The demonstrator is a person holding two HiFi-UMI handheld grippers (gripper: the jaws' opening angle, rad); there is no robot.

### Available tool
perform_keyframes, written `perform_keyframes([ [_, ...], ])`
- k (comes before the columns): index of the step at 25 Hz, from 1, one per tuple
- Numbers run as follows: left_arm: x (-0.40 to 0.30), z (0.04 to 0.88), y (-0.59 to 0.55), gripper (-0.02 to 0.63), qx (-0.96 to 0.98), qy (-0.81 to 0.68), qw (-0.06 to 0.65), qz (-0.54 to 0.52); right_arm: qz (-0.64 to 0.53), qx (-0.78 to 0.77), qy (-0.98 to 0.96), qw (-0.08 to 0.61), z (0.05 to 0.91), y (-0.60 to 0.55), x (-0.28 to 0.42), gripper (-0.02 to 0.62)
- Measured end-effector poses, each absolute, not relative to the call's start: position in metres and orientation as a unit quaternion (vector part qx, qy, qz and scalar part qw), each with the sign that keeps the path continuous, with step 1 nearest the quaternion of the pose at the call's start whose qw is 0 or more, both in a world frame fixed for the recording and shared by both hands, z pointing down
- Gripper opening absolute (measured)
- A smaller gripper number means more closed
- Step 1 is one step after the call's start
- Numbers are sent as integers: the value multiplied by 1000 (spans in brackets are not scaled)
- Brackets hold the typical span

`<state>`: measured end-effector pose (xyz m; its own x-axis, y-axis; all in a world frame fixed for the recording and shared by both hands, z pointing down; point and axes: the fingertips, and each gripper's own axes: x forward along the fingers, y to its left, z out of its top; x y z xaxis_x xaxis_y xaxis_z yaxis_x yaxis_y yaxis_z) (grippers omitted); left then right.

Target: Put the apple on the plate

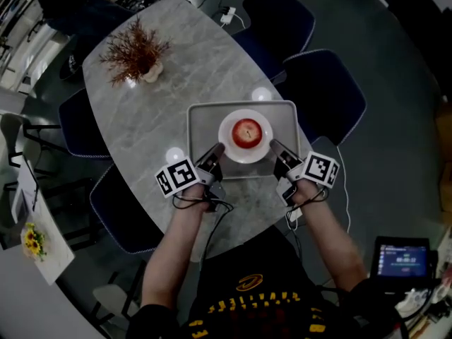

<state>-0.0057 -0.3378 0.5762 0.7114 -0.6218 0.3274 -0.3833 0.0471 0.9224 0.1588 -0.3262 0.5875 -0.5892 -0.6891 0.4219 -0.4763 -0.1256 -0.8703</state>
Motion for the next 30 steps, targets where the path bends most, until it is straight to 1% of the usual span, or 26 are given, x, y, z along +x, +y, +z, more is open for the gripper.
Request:
perform_keyframes([
  [14, -15, 646, -341, 20, 665, -382, 642, -32, -598, -440, 668, 37, 651, -335, 143, 28],
  [20, -11, 661, -349, 20, 658, -386, 646, -18, -604, -441, 664, 3, 669, -339, 146, 28],
  [30, -4, 677, -354, 20, 647, -388, 657, 7, -606, -444, 660, -26, 681, -345, 152, 28],
])
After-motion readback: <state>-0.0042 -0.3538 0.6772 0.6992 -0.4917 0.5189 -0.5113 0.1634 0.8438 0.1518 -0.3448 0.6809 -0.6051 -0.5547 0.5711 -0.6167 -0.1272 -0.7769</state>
